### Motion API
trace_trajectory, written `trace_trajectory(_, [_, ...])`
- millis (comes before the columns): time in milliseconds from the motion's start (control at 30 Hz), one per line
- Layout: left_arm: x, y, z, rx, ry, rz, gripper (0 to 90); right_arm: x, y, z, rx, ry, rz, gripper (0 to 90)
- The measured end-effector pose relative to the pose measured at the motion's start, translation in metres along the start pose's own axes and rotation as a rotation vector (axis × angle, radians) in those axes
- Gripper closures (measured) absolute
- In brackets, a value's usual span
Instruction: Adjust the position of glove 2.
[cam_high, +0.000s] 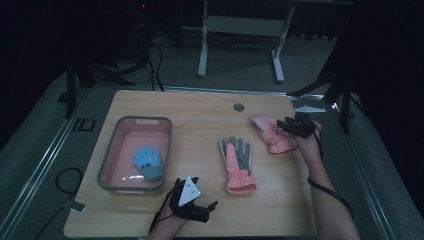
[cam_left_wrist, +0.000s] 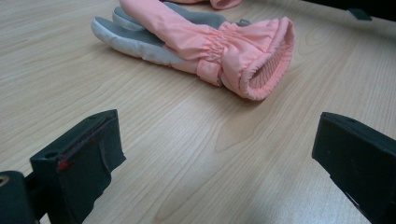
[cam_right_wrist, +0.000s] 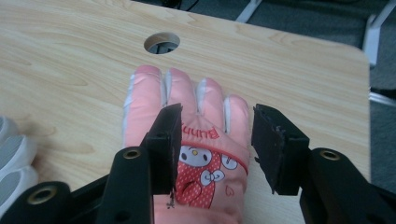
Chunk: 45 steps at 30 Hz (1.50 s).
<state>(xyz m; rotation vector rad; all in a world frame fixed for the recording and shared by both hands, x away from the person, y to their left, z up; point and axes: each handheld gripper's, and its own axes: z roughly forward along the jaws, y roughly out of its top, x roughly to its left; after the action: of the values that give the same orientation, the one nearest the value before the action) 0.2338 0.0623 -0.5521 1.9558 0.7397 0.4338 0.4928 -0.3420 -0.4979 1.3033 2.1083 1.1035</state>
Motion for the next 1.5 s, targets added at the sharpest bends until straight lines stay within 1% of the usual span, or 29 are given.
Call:
trace_trajectory(100, [0.000,0.000,0.000,0.002,-0.003,0.005,1.9,-0.001,-0.003,0.011,0.030,0.021,0.011,51.0])
trace_trajectory(167, [0.000,0.000,0.000,0.003,-0.001,0.003,1.9,-0.001,-0.006,0.018,0.057,0.014,0.004,49.4])
trace_trajectory(200, [0.000,0.000,0.000,0.003,0.000,0.002,1.9,-0.002,-0.010,0.024,0.077,0.013,0.011,48.8])
trace_trajectory(267, [0.001,0.000,0.000,0.004,-0.001,-0.001,1.9,-0.002,-0.014,0.030,0.098,0.014,0.028,46.9])
trace_trajectory(333, [0.000,0.000,0.000,0.003,0.000,0.000,1.9,-0.002,-0.018,0.034,0.099,0.007,0.041,47.9])
trace_trajectory(367, [0.000,-0.001,0.000,0.004,-0.002,0.001,1.9,-0.002,-0.018,0.035,0.108,0.007,0.058,50.6])
trace_trajectory(400, [0.000,-0.001,0.000,0.006,-0.002,0.003,1.9,-0.003,-0.018,0.036,0.120,0.002,0.065,57.8])
trace_trajectory(433, [0.000,-0.001,0.000,0.010,-0.003,0.005,1.9,-0.002,-0.018,0.037,0.143,-0.037,0.040,70.8])
trace_trajectory(467, [0.000,-0.001,0.000,0.010,-0.002,0.005,1.9,0.000,-0.019,0.038,0.164,-0.056,0.014,72.0])
trace_trajectory(500, [0.001,-0.001,0.000,0.009,-0.004,0.003,1.9,0.000,-0.019,0.039,0.165,-0.053,0.009,72.8])
trace_trajectory(567, [0.001,-0.001,0.000,0.007,-0.004,0.001,1.9,0.000,-0.018,0.039,0.168,-0.045,0.034,79.1])
trace_trajectory(667, [0.001,-0.001,0.000,0.011,-0.002,0.002,1.9,-0.001,-0.020,0.040,0.163,-0.053,0.044,89.8])
trace_trajectory(767, [0.001,-0.001,0.001,0.015,-0.003,0.001,1.9,0.001,-0.020,0.038,0.155,-0.073,0.074,90.0])
trace_trajectory(867, [0.000,-0.001,0.000,0.015,-0.002,0.000,1.9,0.004,-0.018,0.035,0.152,-0.094,0.082,90.0])
trace_trajectory(900, [0.001,-0.002,0.001,0.014,-0.002,0.001,1.9,0.006,-0.017,0.033,0.142,-0.099,0.072,89.0])
trace_trajectory(933, [0.001,-0.001,0.001,0.016,-0.001,0.000,1.9,0.006,-0.016,0.031,0.130,-0.067,0.079,77.0])
trace_trajectory(967, [0.001,-0.001,0.001,0.017,-0.001,0.001,1.9,0.005,-0.015,0.030,0.125,-0.012,0.104,68.1])
trace_trajectory(1000, [0.001,-0.002,0.001,0.017,-0.002,0.001,1.9,0.005,-0.015,0.029,0.123,-0.002,0.103,61.4])
trace_trajectory(1033, [0.001,-0.002,0.001,0.017,-0.003,0.002,1.9,0.004,-0.016,0.028,0.113,0.032,0.099,58.9])
trace_trajectory(1067, [0.001,-0.002,0.001,0.017,-0.002,0.002,1.9,0.004,-0.017,0.028,0.117,0.047,0.098,56.2])
trace_trajectory(1100, [0.001,-0.002,0.001,0.020,-0.001,0.004,1.9,0.004,-0.019,0.029,0.114,0.044,0.088,55.9])
trace_trajectory(1133, [0.001,-0.002,0.001,0.021,-0.002,0.003,1.9,0.002,-0.020,0.028,0.099,0.057,0.107,55.5])
trace_trajectory(1167, [0.001,-0.002,0.001,0.019,-0.004,0.001,1.9,0.001,-0.021,0.028,0.093,0.067,0.114,54.1])
trace_trajectory(1200, [0.001,-0.002,0.001,0.020,-0.004,0.000,1.9,0.000,-0.023,0.029,0.088,0.072,0.117,53.0])
trace_trajectory(1300, [0.001,-0.002,0.001,0.023,-0.002,0.002,1.9,-0.002,-0.024,0.028,0.073,0.084,0.151,52.5])
trace_trajectory(1367, [0.001,-0.002,0.002,0.025,-0.002,0.003,1.9,-0.001,-0.024,0.026,0.071,0.088,0.147,52.3])
trace_trajectory(1433, [0.000,-0.002,0.002,0.027,-0.002,0.005,1.9,0.001,-0.023,0.023,0.049,0.092,0.144,52.1])
trace_trajectory(1467, [0.000,-0.002,0.002,0.028,-0.002,0.006,2.0,0.002,-0.023,0.022,0.040,0.107,0.150,51.1])
trace_trajectory(1500, [0.000,-0.002,0.002,0.028,-0.001,0.007,1.9,0.003,-0.023,0.022,0.041,0.106,0.144,50.7])
